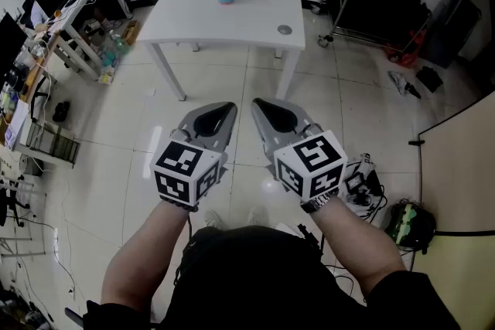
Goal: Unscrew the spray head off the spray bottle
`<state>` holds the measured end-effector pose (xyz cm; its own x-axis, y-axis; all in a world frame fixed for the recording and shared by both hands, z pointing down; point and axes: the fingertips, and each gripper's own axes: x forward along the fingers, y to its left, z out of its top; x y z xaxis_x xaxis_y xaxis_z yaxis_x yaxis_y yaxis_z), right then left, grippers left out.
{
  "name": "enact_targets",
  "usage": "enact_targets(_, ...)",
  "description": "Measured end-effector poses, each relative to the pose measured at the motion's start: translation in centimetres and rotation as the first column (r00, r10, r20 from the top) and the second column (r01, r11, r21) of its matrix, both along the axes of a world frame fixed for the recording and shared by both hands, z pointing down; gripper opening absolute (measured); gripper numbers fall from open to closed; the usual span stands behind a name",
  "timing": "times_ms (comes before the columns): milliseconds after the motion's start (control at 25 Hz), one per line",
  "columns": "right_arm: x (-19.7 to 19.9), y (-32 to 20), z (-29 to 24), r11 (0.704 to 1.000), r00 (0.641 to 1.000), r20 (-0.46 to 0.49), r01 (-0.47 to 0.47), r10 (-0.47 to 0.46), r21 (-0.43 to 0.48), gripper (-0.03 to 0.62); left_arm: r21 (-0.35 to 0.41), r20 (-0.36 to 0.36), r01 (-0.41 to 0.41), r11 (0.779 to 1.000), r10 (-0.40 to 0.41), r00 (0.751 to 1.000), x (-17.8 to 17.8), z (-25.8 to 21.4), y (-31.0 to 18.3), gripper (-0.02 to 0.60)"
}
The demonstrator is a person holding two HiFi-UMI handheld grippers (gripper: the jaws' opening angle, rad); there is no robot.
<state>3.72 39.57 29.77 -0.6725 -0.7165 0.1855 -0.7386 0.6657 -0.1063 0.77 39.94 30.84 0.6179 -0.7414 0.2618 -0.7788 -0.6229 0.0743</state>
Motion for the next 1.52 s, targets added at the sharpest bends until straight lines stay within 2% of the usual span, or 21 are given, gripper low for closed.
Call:
enact_targets(480,0.9,-0.6,0.1,1.0,1.0,-0.001,0.007,-0.007,-0.005,-0.009,-0.01,0.015,0.008,1.0,-0.008,1.0,0.6,0.3,-0.6,0.015)
enact_targets(1040,0.4,-2.7,0.6,1.0,1.0,-0.023,-0.012,0.012,-0.004,-0.009,0.001,-0.011,-0.013,1.0,0.013,1.0,0.7,0.4,-3.2,0.015)
enact_targets(1520,-3.1,-6.6,0.8,0.999,0.999,-0.038,-0.038,0.038,-0.001,-0.009,0.004,-0.027,-0.032,0.999,0.032,0.999,-2.7,0.5,-7.2,0.015)
